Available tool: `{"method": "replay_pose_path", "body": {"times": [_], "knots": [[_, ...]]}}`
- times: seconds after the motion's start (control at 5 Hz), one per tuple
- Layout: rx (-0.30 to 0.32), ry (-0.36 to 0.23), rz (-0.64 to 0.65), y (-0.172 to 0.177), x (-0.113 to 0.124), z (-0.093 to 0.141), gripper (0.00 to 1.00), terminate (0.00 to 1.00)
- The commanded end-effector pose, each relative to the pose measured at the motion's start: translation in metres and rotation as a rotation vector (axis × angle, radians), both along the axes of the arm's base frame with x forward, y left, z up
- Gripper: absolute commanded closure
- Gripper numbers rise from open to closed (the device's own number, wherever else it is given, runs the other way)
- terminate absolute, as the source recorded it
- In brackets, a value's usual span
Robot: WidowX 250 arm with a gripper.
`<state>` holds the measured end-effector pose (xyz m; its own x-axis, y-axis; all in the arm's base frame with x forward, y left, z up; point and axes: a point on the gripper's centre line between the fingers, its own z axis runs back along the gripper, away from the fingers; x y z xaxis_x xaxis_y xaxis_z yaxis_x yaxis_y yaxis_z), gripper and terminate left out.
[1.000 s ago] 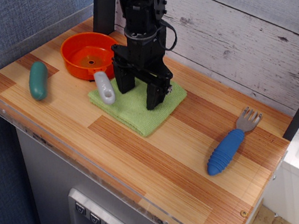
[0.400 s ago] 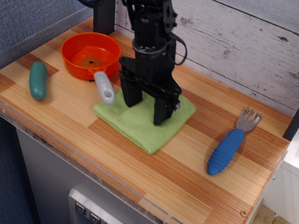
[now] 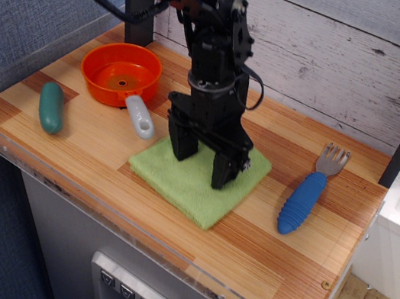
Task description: Move the green napkin from back to front side of the table.
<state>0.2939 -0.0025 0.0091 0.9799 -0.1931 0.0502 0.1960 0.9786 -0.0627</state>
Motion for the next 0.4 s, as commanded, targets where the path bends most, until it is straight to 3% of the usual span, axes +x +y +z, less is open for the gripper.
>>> {"method": "replay_pose_path", "body": {"times": [0.0, 0.2], "knots": [[0.03, -0.025, -0.025, -0.008, -0.021, 0.012, 0.0, 0.0], [0.051, -0.043, -0.029, -0.006, -0.034, 0.016, 0.0, 0.0]]}}
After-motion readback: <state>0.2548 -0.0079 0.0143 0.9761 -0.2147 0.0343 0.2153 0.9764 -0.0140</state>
